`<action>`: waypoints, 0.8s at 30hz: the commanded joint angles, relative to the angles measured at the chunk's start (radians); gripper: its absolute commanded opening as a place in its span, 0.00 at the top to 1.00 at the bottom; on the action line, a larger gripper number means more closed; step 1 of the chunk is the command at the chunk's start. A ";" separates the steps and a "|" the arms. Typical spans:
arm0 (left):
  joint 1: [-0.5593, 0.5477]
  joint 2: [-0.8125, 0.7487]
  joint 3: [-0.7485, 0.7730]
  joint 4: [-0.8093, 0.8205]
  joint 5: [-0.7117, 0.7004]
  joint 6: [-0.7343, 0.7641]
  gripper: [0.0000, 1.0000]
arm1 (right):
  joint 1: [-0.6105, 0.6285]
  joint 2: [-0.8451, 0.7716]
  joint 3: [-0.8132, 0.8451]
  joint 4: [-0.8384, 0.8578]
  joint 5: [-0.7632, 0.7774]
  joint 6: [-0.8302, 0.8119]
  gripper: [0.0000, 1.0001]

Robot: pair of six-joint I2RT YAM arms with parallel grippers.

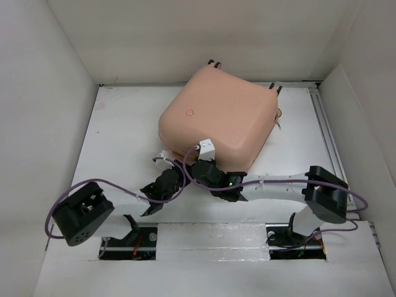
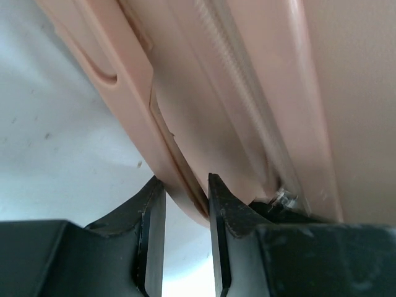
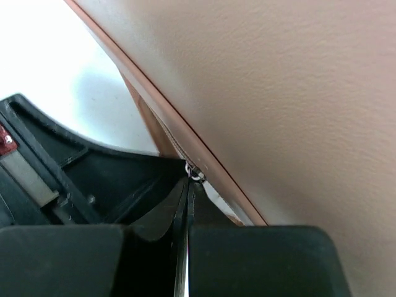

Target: Pack the luggage

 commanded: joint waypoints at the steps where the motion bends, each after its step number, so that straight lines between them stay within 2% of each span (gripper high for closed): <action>1: -0.125 -0.132 0.009 -0.076 0.258 0.097 0.81 | 0.010 -0.074 -0.042 0.256 -0.116 0.045 1.00; 2: -0.125 -0.170 0.009 -0.133 0.228 0.110 0.68 | 0.010 -0.153 -0.077 0.256 -0.116 0.071 0.96; 3: -0.125 -0.211 0.009 -0.195 0.157 0.119 0.55 | 0.010 -0.193 -0.109 0.238 -0.129 0.082 0.87; 4: -0.125 -0.306 0.029 -0.335 0.069 0.130 0.31 | 0.010 -0.258 -0.160 0.209 -0.176 0.082 0.65; 5: -0.125 -0.357 0.029 -0.414 0.069 0.139 0.31 | 0.010 -0.258 -0.172 0.209 -0.201 0.082 0.58; 6: -0.125 -0.408 0.050 -0.485 0.023 0.139 0.19 | 0.010 -0.302 -0.173 0.154 -0.220 0.092 0.52; 7: -0.125 -0.505 0.061 -0.549 -0.073 0.139 0.17 | 0.010 -0.319 -0.188 0.134 -0.259 0.093 0.47; 9: -0.125 -0.599 0.095 -0.695 -0.164 0.160 0.16 | 0.010 -0.358 -0.177 0.083 -0.278 0.093 0.43; 12: -0.125 -0.733 0.132 -0.751 -0.308 0.197 0.17 | 0.010 -0.399 -0.136 -0.009 -0.289 0.080 0.41; 14: -0.089 -0.747 0.188 -0.713 -0.385 0.252 0.17 | 0.010 -0.454 -0.117 -0.035 -0.249 0.048 0.48; 15: -0.067 -0.726 0.213 -0.679 -0.396 0.288 0.17 | -0.009 -0.470 -0.093 -0.035 -0.229 0.034 0.55; 16: -0.043 -0.695 0.286 -0.627 -0.405 0.315 0.17 | -0.034 -0.482 -0.075 -0.050 -0.211 0.024 0.81; 17: -0.014 -0.654 0.338 -0.626 -0.405 0.349 0.17 | -0.066 -0.494 -0.052 -0.082 -0.202 0.007 0.91; 18: 0.049 -0.556 0.397 -0.626 -0.384 0.374 0.17 | -0.148 -0.494 -0.020 -0.083 -0.188 0.007 0.98; 20: 0.112 -0.453 0.562 -0.616 -0.341 0.407 0.17 | -0.262 -0.494 -0.004 -0.083 -0.188 -0.006 1.00; 21: 0.149 -0.368 0.617 -0.628 -0.264 0.435 0.17 | -0.380 -0.505 -0.004 -0.096 -0.197 0.004 1.00; 22: 0.230 -0.329 0.668 -0.628 -0.211 0.456 0.16 | -0.437 -0.514 0.005 -0.096 -0.197 0.017 1.00; 24: 0.319 -0.255 0.796 -0.671 -0.114 0.469 0.16 | -0.549 -0.551 -0.031 -0.083 -0.197 0.068 1.00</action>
